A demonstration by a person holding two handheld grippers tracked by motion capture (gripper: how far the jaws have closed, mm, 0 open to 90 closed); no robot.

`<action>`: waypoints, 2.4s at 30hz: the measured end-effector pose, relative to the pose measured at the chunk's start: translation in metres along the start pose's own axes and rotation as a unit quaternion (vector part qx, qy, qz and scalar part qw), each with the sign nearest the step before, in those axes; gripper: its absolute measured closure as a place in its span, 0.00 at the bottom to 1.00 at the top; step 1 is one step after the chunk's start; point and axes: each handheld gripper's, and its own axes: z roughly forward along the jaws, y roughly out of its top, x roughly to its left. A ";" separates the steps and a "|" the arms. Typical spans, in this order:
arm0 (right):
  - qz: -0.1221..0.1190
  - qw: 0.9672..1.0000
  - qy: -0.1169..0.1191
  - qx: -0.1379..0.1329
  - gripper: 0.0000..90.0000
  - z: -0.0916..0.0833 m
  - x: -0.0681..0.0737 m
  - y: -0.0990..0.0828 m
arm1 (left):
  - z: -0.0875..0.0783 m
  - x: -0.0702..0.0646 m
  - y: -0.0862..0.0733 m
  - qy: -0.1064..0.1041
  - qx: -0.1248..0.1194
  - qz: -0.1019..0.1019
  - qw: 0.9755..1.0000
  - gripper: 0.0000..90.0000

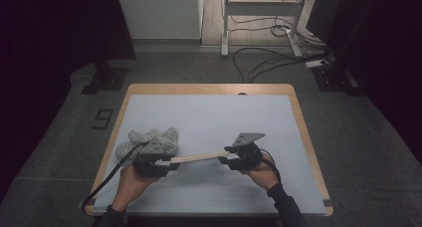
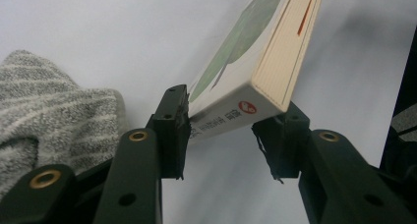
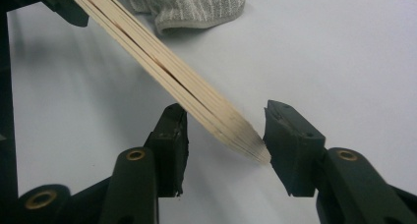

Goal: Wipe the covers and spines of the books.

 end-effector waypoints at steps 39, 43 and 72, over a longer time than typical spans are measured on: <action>0.034 0.999 0.006 0.023 0.45 -0.003 0.031 -0.055 | 0.021 -0.043 -0.047 0.002 0.019 -0.051 0.999 0.34; 0.030 0.999 0.005 0.028 0.45 -0.003 0.035 -0.059 | 0.023 -0.045 -0.051 -0.001 0.022 -0.051 0.998 0.34; 0.023 0.999 -0.011 0.046 0.46 0.020 0.027 -0.062 | 0.044 -0.030 -0.054 0.030 0.039 -0.045 0.998 0.31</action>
